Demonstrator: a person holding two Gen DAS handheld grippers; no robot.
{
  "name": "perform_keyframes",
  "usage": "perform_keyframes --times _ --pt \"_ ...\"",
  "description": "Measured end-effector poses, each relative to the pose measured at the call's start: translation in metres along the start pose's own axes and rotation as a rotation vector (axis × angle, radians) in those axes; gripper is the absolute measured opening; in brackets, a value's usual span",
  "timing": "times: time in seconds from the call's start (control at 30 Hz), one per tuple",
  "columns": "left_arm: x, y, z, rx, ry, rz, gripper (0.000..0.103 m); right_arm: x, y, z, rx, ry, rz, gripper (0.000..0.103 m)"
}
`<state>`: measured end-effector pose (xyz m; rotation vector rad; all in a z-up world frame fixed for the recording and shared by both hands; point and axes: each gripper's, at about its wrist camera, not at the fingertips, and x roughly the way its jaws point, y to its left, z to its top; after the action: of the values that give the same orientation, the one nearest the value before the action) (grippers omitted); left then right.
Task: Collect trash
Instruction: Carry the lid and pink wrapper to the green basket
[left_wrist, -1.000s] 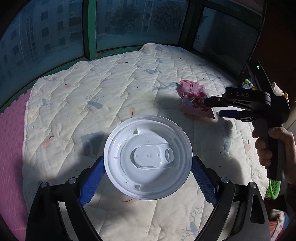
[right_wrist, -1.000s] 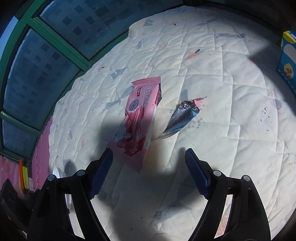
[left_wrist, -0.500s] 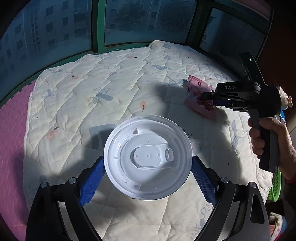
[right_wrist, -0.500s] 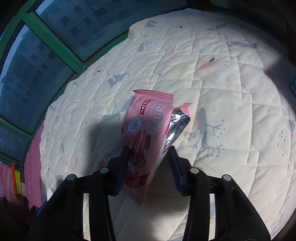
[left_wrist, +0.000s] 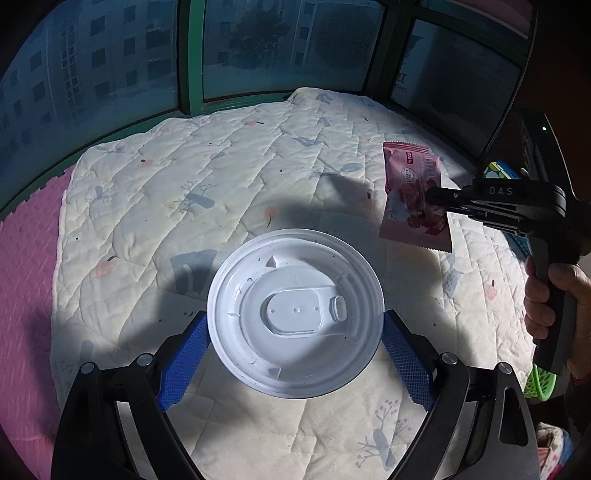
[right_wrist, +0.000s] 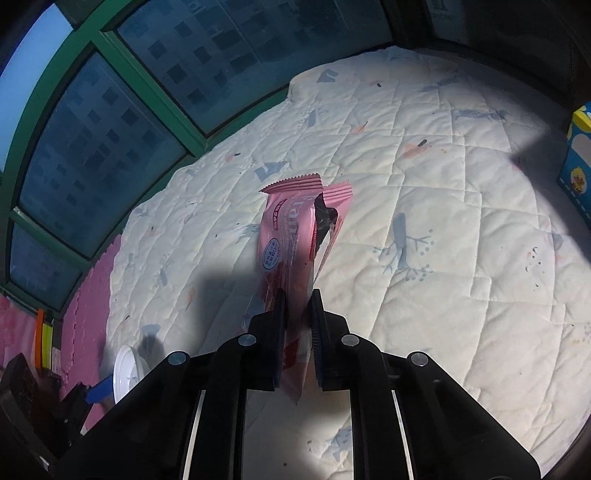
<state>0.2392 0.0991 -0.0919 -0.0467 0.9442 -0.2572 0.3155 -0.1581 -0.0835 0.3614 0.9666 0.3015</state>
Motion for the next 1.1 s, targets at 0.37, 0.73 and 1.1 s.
perform_keyframes --times 0.37,0.73,1.1 --pt "-0.027 -0.062 -0.015 0.061 -0.021 -0.068 0.088 -0.095 -0.027 -0.064 -0.022 -0.063 -0.026 0.013" --pt "-0.042 -0.163 -0.039 0.165 -0.014 -0.17 0.088 -0.185 -0.101 -0.141 0.054 -0.119 -0.151 0.014" --pt "-0.042 -0.247 -0.058 0.259 0.01 -0.25 0.088 -0.251 -0.205 -0.19 0.201 -0.136 -0.356 0.014"
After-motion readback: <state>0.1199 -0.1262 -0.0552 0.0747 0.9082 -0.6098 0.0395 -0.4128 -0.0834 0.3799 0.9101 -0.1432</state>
